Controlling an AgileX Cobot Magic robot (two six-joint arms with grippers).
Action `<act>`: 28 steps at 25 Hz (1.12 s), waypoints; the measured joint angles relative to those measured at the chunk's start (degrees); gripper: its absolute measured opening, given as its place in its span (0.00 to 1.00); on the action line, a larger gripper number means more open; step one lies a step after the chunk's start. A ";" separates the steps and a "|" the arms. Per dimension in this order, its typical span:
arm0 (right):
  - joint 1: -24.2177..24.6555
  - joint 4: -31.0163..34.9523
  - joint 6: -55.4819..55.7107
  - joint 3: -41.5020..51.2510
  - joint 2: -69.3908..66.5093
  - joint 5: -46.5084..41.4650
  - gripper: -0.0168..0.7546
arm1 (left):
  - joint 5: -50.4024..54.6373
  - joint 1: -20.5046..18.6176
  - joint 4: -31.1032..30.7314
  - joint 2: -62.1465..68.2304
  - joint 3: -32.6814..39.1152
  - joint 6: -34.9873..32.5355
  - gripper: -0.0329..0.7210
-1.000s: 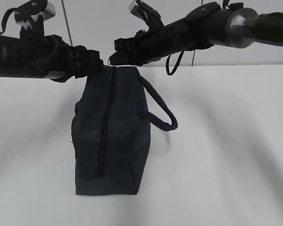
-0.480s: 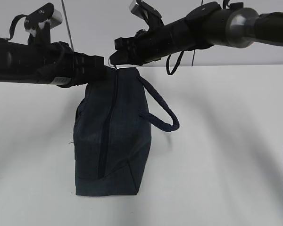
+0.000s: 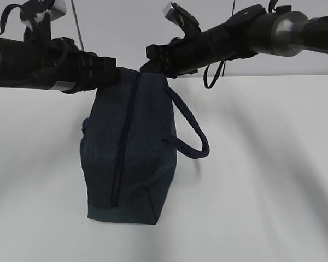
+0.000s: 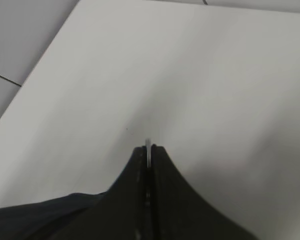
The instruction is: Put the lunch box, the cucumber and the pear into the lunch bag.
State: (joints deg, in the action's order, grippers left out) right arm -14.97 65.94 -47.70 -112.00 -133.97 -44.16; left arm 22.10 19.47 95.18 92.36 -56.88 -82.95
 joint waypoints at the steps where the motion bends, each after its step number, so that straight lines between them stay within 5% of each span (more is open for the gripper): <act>1: 0.13 -0.74 0.40 0.00 -0.46 -0.11 0.03 | 0.07 0.00 -0.07 -0.01 0.00 0.00 0.07; 13: 0.75 -5.97 7.24 -0.48 -1.66 -1.22 0.03 | -0.75 0.11 -0.96 -2.17 0.47 0.00 0.07; 15: 1.27 -5.39 7.51 -1.41 -1.66 -1.94 0.11 | -0.75 0.11 -1.84 -2.31 0.47 0.00 0.07; 21: 4.53 -4.35 7.61 -10.60 -1.89 -9.34 0.58 | 4.07 0.11 -4.55 -3.33 0.47 0.00 0.16; 25: 6.20 -5.90 11.50 -19.12 -1.89 -17.30 0.62 | 11.08 -1.04 -4.84 -3.44 0.47 0.00 0.23; 28: 6.68 -14.85 18.15 -25.39 -1.89 -22.98 0.60 | 14.95 -2.38 -6.35 -3.59 0.47 0.59 0.28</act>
State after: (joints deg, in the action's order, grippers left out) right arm -8.28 51.09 -29.55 -137.39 -135.86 -67.14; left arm 37.05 17.09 88.83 88.76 -56.41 -82.37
